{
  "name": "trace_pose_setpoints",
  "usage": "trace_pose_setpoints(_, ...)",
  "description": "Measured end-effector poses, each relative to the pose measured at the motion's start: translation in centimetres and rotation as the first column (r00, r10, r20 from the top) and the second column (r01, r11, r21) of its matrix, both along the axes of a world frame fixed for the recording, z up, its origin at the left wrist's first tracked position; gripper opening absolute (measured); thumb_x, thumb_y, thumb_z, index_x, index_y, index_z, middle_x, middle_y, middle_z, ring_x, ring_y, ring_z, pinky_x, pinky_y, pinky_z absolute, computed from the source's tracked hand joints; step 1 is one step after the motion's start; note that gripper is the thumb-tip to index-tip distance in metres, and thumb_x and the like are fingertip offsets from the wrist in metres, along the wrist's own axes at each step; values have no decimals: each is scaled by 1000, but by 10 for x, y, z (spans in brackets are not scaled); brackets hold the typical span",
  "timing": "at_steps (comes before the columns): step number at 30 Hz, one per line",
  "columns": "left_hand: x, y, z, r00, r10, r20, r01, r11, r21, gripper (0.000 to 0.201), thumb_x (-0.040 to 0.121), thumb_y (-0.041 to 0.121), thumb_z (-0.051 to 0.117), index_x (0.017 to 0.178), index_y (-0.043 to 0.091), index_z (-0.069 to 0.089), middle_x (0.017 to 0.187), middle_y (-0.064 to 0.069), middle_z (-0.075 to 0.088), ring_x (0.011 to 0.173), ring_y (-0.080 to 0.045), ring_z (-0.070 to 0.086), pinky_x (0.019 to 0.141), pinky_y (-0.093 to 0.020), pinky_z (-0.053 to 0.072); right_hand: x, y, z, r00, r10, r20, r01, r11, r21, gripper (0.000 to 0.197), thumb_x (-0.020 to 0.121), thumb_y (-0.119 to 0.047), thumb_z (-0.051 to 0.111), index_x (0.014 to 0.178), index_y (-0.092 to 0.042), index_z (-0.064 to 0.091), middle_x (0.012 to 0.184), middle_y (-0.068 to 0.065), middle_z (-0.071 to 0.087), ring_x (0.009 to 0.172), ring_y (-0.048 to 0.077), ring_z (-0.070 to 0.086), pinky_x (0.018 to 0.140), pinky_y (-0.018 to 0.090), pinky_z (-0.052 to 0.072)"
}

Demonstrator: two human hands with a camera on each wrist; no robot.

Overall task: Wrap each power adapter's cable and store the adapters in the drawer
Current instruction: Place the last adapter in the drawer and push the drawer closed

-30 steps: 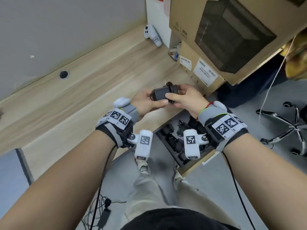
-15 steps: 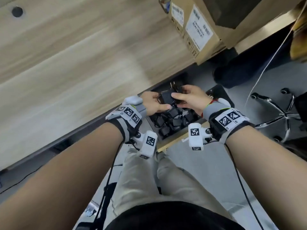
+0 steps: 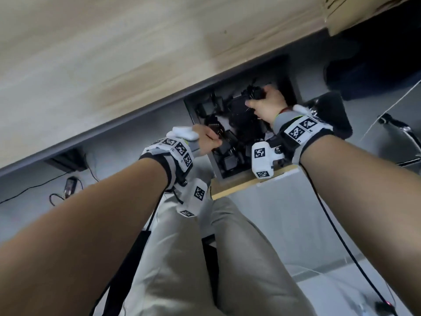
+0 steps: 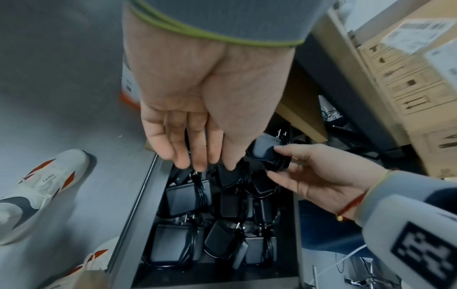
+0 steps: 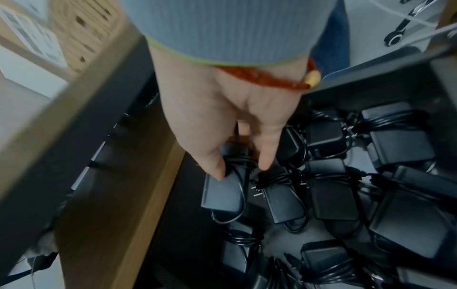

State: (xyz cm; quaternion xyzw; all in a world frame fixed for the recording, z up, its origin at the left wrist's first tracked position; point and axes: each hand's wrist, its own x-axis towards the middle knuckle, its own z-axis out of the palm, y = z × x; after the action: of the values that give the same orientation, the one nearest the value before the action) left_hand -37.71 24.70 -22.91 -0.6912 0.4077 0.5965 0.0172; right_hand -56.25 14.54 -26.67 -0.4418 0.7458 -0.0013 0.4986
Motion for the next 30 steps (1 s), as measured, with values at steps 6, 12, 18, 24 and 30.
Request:
trace_pose_setpoints(6,8,-7,-37,997,21,71,-20,1000,-11,14,90,29,68,102,22,66,88,5,65,69,-7,58,60,-15,43,16,-29,-35,984,164,-66,-170,979,-116,59,87,-36,69,137,-13,49,137,7,56,126,27,53,101,30,42)
trace_pose_setpoints(12,7,1,-64,989,27,143,-29,1000,9,21,88,35,69,105,26,61,85,7,61,67,-4,53,54,-14,39,16,-31,-67,965,242,-102,-252,963,-94,59,92,-41,60,140,-11,44,140,9,53,130,28,50,103,31,39)
trace_pose_setpoints(18,0,2,-70,983,59,173,-62,998,11,39,86,35,71,119,18,61,86,2,60,76,-14,58,57,-18,41,13,-35,-78,952,266,-149,-277,959,-58,61,94,-37,59,144,-11,37,144,10,49,133,30,47,106,34,38)
trace_pose_setpoints(24,1,1,-72,981,33,192,-36,999,12,31,86,37,70,111,20,62,84,5,58,71,-10,54,54,-19,37,5,-39,-84,941,234,-245,-258,964,-70,57,95,-36,58,143,-10,39,141,14,51,131,33,48,105,39,42)
trace_pose_setpoints(30,-1,0,-72,973,30,228,-33,999,8,24,82,39,71,99,28,59,90,3,60,73,-13,57,59,-25,44,7,-43,-83,893,360,-272,-386,921,-48,55,94,-38,60,140,-11,45,141,11,53,130,33,49,100,36,43)
